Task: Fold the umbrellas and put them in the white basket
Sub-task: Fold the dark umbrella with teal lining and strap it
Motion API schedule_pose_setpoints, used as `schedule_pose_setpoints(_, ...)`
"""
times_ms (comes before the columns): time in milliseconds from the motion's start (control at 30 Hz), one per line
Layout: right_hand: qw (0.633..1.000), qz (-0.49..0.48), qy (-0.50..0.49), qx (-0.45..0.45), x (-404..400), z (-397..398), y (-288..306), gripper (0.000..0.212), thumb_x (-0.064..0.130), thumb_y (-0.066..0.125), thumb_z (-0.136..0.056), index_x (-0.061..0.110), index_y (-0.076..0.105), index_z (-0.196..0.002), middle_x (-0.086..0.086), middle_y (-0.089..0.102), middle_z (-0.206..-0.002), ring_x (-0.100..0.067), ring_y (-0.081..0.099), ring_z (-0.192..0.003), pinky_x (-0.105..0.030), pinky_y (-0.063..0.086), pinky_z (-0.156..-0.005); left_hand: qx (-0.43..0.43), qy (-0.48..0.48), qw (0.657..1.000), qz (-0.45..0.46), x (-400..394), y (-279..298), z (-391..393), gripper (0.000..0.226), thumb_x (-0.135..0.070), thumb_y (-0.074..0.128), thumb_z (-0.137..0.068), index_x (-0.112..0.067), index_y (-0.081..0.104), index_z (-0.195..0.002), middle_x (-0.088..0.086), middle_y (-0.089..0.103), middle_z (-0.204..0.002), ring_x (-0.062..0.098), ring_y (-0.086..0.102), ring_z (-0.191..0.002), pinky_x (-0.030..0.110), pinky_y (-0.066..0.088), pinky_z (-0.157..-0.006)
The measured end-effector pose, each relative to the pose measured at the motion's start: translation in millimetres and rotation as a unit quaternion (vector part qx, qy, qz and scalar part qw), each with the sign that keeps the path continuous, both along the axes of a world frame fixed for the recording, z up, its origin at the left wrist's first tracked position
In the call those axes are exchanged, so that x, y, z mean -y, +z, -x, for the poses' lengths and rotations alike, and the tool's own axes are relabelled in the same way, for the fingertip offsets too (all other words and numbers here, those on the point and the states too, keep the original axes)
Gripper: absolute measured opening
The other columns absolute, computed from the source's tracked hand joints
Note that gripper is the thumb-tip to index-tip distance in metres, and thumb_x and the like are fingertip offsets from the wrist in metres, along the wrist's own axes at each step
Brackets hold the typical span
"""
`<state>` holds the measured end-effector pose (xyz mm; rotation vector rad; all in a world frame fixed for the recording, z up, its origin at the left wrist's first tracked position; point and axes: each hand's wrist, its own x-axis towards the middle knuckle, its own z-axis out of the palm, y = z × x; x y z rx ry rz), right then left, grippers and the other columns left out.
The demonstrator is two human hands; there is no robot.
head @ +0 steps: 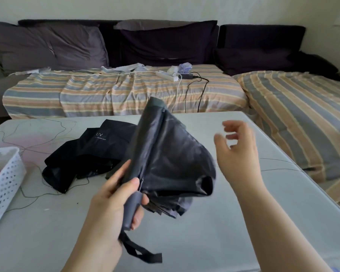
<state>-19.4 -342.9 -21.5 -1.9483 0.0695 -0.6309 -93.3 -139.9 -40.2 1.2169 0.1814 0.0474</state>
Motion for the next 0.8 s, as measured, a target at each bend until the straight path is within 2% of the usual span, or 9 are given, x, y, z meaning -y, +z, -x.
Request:
schedule_pose_setpoints(67,0.991,-0.003,0.102,-0.089,-5,6,-10,0.03,0.006,0.055,-0.087,0.034,0.052,-0.098,0.015,0.051,-0.106,-0.003,0.051,-0.094,-0.015,0.041,-0.073,0.0,0.018,1.0,0.021,-10,-1,-5,0.041,-0.015,0.053,-0.084,-0.03,0.061,-0.121,0.017,0.05,-0.057,0.018,0.036,-0.03,0.018,0.03,-0.03)
schedule_pose_setpoints(133,0.96,-0.034,0.203,-0.188,-13,11,-19,0.035,0.007,0.056,-0.085,0.039,0.056,-0.098,0.021,0.054,-0.103,0.0,0.052,-0.093,-0.007,0.041,-0.061,0.003,0.022,0.999,0.044,-18,-2,-8,0.035,-0.014,0.046,-0.093,-0.03,0.062,-0.12,0.014,0.05,-0.058,0.016,0.037,-0.03,0.018,0.03,-0.029)
schedule_pose_setpoints(233,0.939,-0.007,0.253,-0.233,-27,14,-30,0.036,0.015,0.065,-0.084,0.044,0.058,-0.103,0.02,0.054,-0.112,0.003,0.054,-0.099,-0.006,0.043,-0.059,0.006,0.022,0.997,0.079,-24,-2,-9,0.034,-0.015,0.042,-0.095,-0.03,0.063,-0.117,0.014,0.051,-0.057,0.015,0.037,-0.03,0.016,0.031,-0.03)
schedule_pose_setpoints(400,0.956,0.06,0.234,-0.168,-52,13,-37,0.038,0.026,0.078,-0.075,0.038,0.053,-0.101,0.015,0.039,-0.115,0.004,0.044,-0.104,0.0,0.036,-0.077,-0.008,0.009,0.996,0.09,-23,-1,-9,0.035,-0.016,0.041,-0.095,-0.032,0.061,-0.12,0.014,0.051,-0.057,0.015,0.037,-0.028,0.017,0.031,-0.03)
schedule_pose_setpoints(500,0.965,0.151,0.179,-0.118,-66,16,-39,0.039,0.034,0.081,-0.07,0.028,0.054,-0.099,0.012,0.038,-0.109,-0.009,0.04,-0.104,-0.02,0.035,-0.092,-0.011,0.005,0.996,0.084,-18,1,-8,0.033,-0.017,0.043,-0.095,-0.034,0.064,-0.115,0.013,0.051,-0.057,0.015,0.037,-0.029,0.016,0.03,-0.03)
schedule_pose_setpoints(567,0.962,0.25,0.104,-0.028,-70,13,-42,0.031,0.012,0.076,-0.065,0.019,0.055,-0.087,0.005,0.043,-0.1,-0.02,0.043,-0.091,-0.034,0.037,-0.08,-0.011,0.008,0.996,0.086,-15,2,-6,0.032,-0.018,0.045,-0.094,-0.033,0.066,-0.111,0.013,0.051,-0.059,0.015,0.037,-0.03,0.015,0.03,-0.032)
schedule_pose_setpoints(633,0.958,0.285,0.013,0.019,-62,10,-35,0.036,-0.004,0.061,-0.054,0.015,0.054,-0.084,-0.002,0.046,-0.093,-0.029,0.046,-0.08,-0.035,0.032,-0.066,-0.004,0.022,0.996,0.083,-12,1,-6,0.032,-0.016,0.046,-0.094,-0.032,0.065,-0.114,0.014,0.051,-0.061,0.016,0.038,-0.032,0.016,0.03,-0.032)
schedule_pose_setpoints(700,0.976,0.214,-0.02,-0.042,-50,10,-22,0.04,-0.003,0.058,-0.068,0.021,0.047,-0.098,0.003,0.042,-0.098,-0.026,0.047,-0.084,-0.034,0.034,-0.062,0.012,0.056,0.997,0.056,-11,-1,-7,0.035,-0.013,0.045,-0.095,-0.03,0.061,-0.12,0.016,0.05,-0.063,0.017,0.038,-0.033,0.02,0.031,-0.031)
schedule_pose_setpoints(800,0.983,-0.018,0.061,-0.175,-47,18,-10,0.028,0.014,0.057,-0.087,0.024,0.039,-0.105,0.0,0.053,-0.085,-0.018,0.052,-0.069,-0.033,0.042,-0.057,0.024,0.113,0.993,0.014,-11,-4,-11,0.036,-0.009,0.046,-0.095,-0.026,0.057,-0.126,0.018,0.05,-0.062,0.02,0.037,-0.034,0.022,0.031,-0.032)
